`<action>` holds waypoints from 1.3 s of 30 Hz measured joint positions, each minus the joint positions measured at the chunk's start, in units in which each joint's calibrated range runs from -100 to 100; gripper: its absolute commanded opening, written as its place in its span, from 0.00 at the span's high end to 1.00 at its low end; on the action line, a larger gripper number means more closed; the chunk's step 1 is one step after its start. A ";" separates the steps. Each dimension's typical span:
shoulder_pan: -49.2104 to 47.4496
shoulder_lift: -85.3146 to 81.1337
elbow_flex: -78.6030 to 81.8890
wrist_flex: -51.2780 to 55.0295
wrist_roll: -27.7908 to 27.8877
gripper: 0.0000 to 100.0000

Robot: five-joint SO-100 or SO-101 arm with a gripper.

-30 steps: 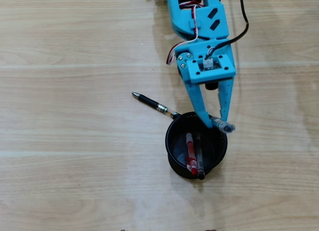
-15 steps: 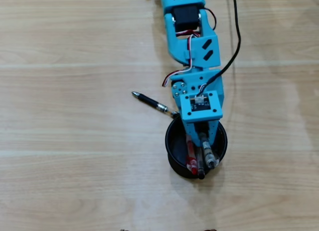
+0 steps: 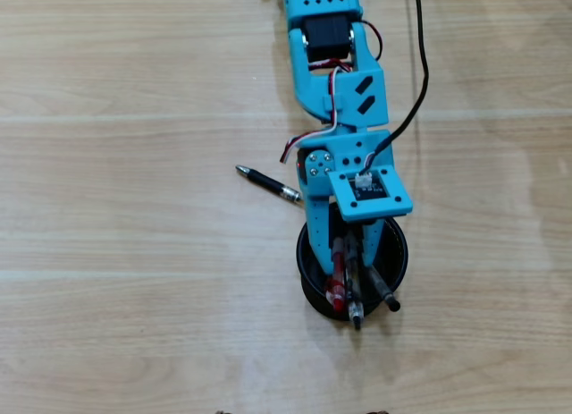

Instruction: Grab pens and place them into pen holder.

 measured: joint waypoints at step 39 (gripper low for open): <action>10.72 -7.87 2.57 61.07 35.99 0.84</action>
